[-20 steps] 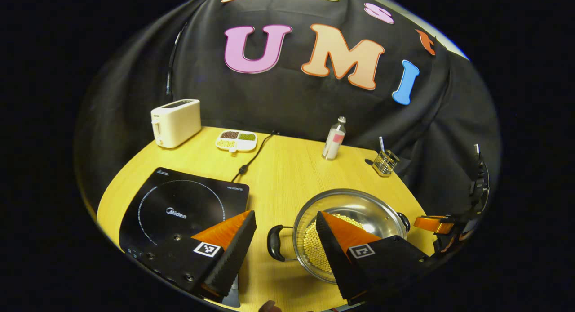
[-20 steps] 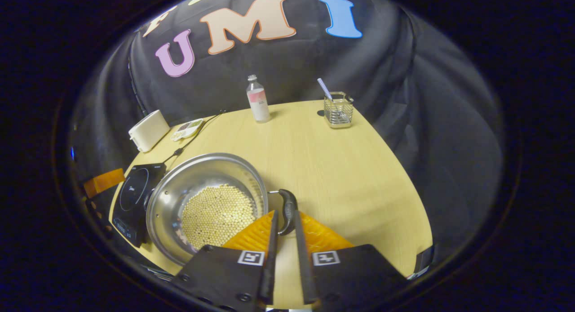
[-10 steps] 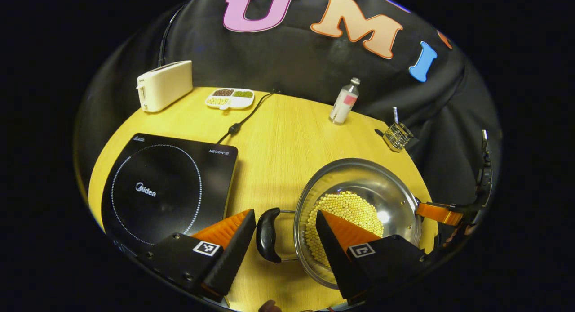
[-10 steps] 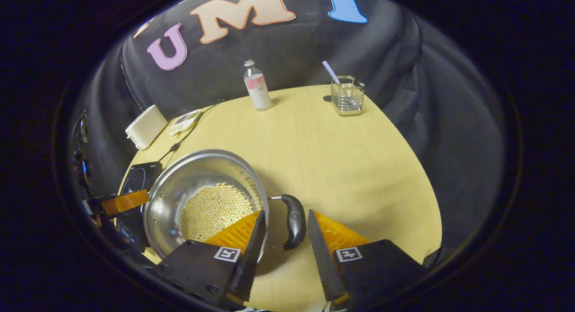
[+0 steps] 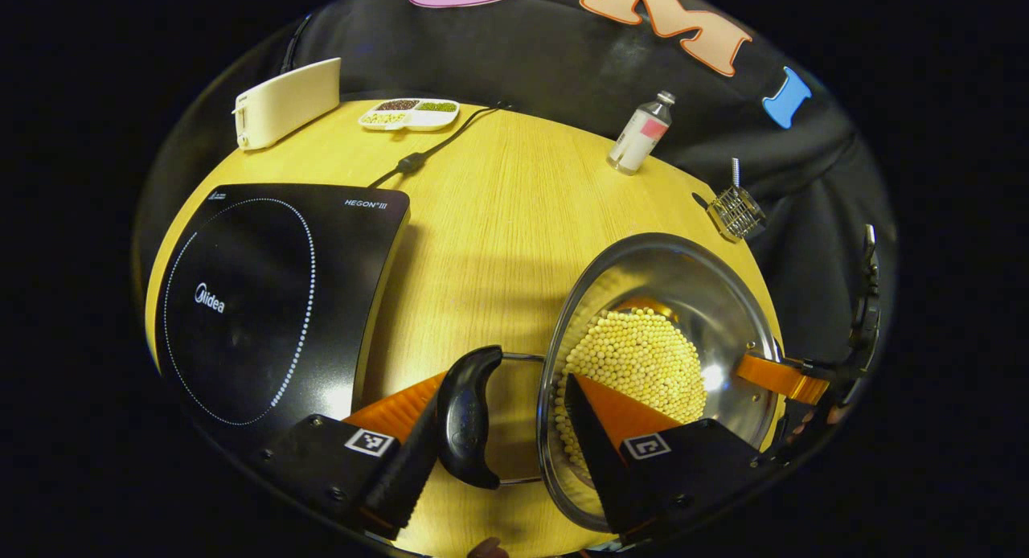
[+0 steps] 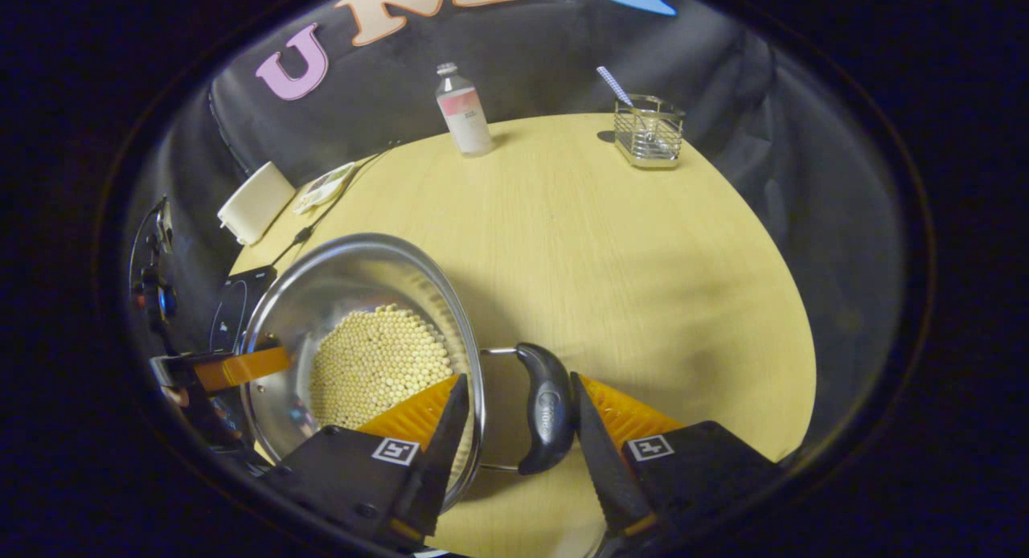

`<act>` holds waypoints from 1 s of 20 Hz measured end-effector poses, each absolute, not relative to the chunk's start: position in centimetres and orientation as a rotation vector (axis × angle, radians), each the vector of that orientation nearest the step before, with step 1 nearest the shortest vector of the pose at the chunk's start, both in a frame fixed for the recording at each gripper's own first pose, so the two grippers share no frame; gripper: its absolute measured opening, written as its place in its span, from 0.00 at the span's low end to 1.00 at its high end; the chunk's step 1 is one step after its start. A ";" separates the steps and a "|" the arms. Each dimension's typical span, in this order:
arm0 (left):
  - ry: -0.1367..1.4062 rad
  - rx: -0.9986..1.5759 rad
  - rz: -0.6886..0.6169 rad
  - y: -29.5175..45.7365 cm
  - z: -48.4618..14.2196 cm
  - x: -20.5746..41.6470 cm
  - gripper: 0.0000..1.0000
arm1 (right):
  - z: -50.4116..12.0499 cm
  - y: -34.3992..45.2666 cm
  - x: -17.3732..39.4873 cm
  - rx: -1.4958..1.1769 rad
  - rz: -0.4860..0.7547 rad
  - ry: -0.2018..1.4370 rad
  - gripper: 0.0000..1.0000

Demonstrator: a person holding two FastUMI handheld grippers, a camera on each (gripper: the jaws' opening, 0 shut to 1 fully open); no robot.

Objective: First push the handle of the pot to place it horizontally, then grasp the pot with both hands and set it on the induction cooktop.

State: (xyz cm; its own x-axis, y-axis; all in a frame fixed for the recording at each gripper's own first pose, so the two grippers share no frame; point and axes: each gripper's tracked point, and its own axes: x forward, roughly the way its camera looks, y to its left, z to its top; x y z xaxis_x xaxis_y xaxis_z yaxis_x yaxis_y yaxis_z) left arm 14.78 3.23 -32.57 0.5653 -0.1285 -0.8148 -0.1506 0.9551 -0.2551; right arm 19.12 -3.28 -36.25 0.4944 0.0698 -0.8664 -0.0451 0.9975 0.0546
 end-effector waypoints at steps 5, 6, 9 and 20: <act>0.977 -0.300 0.017 3.7 -32.9 15.0 0.75 | -36.6 -3.5 19.3 0.031 0.060 1.049 0.64; 0.978 -0.292 0.016 3.8 -33.0 15.1 0.75 | -36.3 -3.5 19.2 0.033 0.059 1.047 0.64; 0.974 -0.294 0.010 3.8 -33.0 15.1 0.69 | -36.6 -3.4 19.2 0.022 0.063 1.038 0.61; 0.940 -0.279 -0.005 3.7 -30.5 15.5 0.66 | -34.1 -3.8 19.4 0.021 0.049 0.987 0.58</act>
